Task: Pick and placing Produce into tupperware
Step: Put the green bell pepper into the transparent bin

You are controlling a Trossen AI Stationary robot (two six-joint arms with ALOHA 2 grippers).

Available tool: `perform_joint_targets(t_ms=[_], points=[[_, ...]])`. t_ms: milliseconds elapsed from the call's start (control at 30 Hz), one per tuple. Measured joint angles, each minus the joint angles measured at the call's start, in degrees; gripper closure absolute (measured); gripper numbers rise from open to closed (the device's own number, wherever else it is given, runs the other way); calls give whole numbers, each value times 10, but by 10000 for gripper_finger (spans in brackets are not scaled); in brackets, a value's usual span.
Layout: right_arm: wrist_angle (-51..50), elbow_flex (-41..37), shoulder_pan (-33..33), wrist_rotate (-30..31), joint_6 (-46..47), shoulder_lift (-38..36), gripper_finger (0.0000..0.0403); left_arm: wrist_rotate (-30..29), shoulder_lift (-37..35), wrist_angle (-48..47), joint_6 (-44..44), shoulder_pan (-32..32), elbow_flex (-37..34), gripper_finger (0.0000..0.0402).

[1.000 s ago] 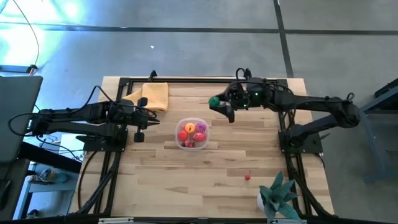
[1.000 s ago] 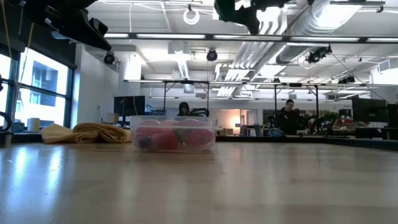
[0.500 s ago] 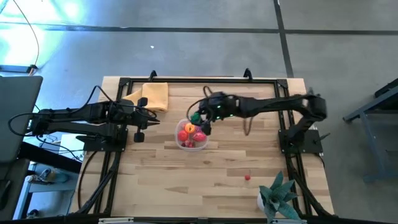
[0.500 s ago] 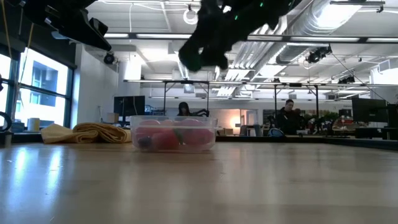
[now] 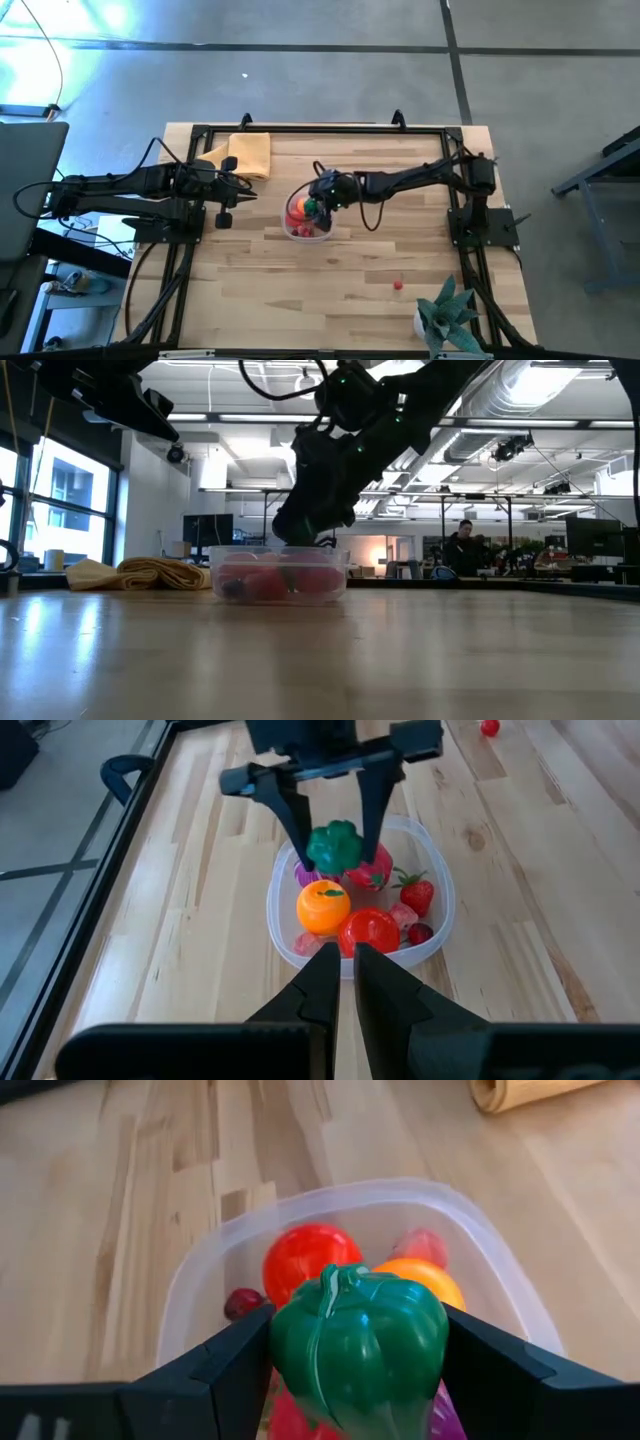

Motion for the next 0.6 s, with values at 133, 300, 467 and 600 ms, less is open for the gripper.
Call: perform_joint_targets(t_ms=[133, 300, 467, 600], points=[[-7, 0, 12, 25, -5, 2, 160, 0, 0, 0, 0, 0, 0, 378], [-17, 0, 14, 37, -11, 2, 160, 0, 0, 0, 0, 0, 0, 378], [-31, 0, 14, 37, -16, 5, 160, 0, 0, 0, 0, 0, 0, 378], [-31, 0, 14, 37, -22, 5, 160, 0, 0, 0, 0, 0, 0, 378]])
